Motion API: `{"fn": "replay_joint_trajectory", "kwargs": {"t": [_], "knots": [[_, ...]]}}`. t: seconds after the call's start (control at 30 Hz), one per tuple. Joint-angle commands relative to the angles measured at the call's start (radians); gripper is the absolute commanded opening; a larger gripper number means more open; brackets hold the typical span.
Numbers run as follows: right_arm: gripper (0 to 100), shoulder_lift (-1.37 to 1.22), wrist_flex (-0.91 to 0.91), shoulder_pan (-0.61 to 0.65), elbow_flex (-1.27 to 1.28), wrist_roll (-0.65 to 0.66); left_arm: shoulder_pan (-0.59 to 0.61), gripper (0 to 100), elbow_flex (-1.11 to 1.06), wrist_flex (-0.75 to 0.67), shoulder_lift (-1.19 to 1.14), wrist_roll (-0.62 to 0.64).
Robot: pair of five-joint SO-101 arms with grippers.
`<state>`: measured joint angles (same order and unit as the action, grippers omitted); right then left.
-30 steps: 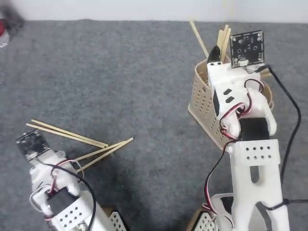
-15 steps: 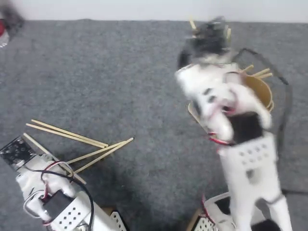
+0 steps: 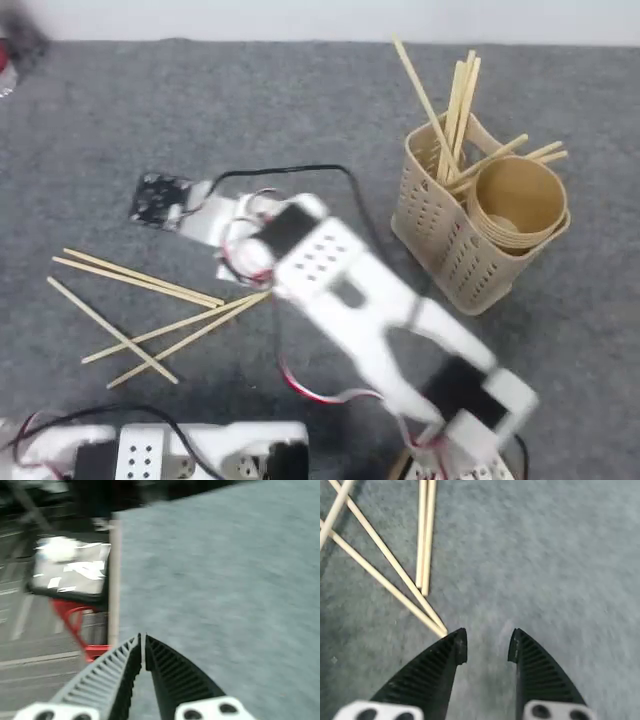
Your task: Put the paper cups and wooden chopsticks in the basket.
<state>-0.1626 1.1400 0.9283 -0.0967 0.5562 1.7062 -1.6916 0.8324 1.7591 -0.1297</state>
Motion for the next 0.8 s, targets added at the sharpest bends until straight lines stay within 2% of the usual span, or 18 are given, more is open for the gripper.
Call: {"fn": "replay_joint_trajectory", "kwargs": {"t": [0.0,0.13,0.23,0.37,0.5,0.77], "knots": [[14.4,-0.168,-0.031,0.039,-0.183,0.044,0.081,1,0.005,-0.018,0.003,-0.014],[14.4,-0.358,-0.025,0.087,-0.354,0.054,0.103,1,0.005,0.141,0.003,-0.08],[14.4,-0.476,0.001,0.125,-0.476,0.054,0.13,1,0.005,0.269,0.008,-0.08],[14.4,-0.599,0.048,0.154,-0.621,0.057,0.138,1,0.005,0.255,0.006,-0.077],[14.4,-0.714,0.113,0.173,-0.736,0.121,0.138,1,0.005,0.255,0.005,-0.077],[14.3,-0.897,0.182,0.142,-0.922,0.132,0.138,1,0.005,0.255,0.003,-0.077]]}}
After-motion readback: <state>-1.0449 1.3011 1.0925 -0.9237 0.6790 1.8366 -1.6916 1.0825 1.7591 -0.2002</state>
